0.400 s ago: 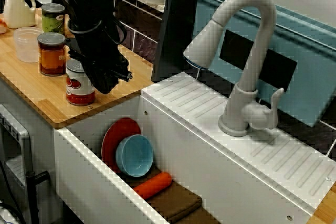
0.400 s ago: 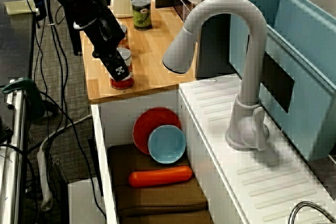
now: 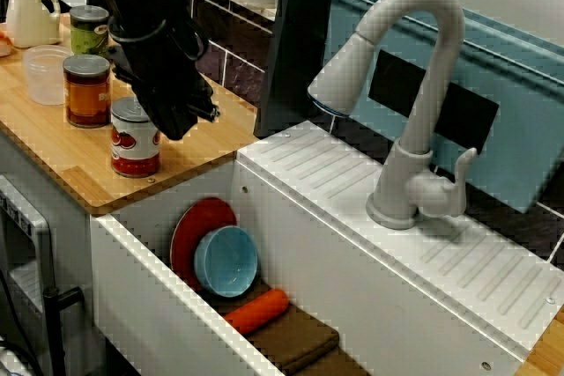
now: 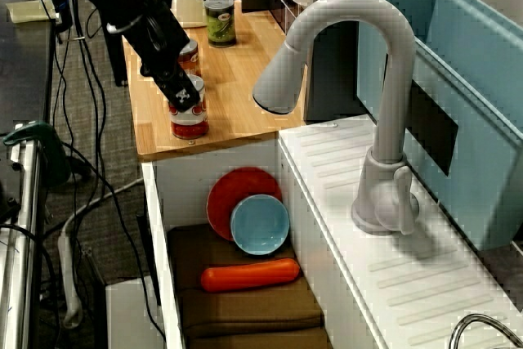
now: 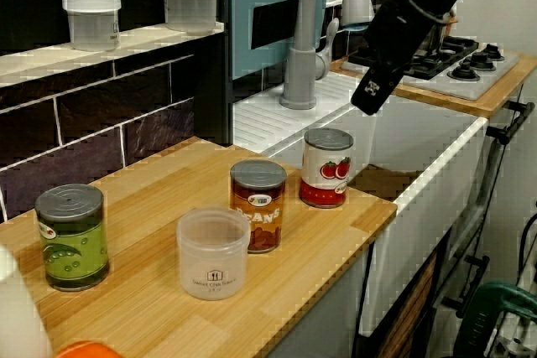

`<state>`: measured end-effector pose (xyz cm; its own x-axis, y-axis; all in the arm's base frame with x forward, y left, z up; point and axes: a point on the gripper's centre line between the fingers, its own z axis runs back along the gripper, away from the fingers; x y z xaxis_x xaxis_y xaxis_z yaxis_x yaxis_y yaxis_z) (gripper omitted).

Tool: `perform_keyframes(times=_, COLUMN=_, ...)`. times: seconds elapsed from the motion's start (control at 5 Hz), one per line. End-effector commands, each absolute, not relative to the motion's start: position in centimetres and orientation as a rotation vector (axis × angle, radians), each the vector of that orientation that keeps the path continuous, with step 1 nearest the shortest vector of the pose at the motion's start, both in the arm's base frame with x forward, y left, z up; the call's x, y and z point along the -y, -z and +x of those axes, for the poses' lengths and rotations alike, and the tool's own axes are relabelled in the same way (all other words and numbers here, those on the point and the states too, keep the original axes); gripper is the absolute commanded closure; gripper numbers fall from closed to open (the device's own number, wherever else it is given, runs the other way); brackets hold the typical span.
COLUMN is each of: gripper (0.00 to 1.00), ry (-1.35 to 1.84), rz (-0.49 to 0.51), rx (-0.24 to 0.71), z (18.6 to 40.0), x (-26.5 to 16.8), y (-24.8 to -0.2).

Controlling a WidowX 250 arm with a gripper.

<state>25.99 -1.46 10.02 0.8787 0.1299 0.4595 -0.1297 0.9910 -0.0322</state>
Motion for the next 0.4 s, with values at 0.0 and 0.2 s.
perform_keyframes(times=0.0, gripper=1.00, ry=-0.094, rz=0.076, rx=0.478, z=27.08, x=0.25, y=-10.44)
perform_keyframes(times=0.2, gripper=1.00, ry=-0.087, rz=0.081, rx=0.476, z=27.26, x=-0.05, y=-10.54)
